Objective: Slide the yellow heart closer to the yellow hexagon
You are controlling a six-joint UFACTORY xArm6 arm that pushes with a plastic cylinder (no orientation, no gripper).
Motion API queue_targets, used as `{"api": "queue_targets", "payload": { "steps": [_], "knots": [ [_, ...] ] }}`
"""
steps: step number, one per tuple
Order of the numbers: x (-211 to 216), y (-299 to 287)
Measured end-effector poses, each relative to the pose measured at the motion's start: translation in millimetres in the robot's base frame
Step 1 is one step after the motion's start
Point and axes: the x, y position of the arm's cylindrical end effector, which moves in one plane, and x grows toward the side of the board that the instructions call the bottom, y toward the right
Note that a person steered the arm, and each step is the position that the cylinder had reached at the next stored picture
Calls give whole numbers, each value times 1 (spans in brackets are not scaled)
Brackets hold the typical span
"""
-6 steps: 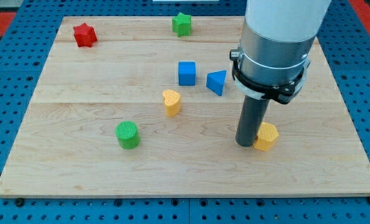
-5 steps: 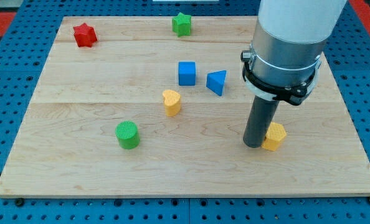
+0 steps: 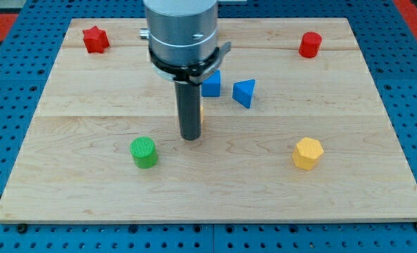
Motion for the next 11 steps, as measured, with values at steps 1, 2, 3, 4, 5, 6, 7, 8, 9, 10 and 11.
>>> {"api": "queue_targets", "payload": {
  "steps": [1, 2, 3, 4, 5, 6, 7, 8, 9, 10, 11],
  "knots": [
    [-3, -22],
    [-31, -75],
    [-77, -47],
    [-69, 0],
    [-25, -37],
    [-17, -22],
    [-22, -14],
    [-22, 21],
    [-22, 68],
    [-28, 56],
    [-28, 63]
  ]
}}
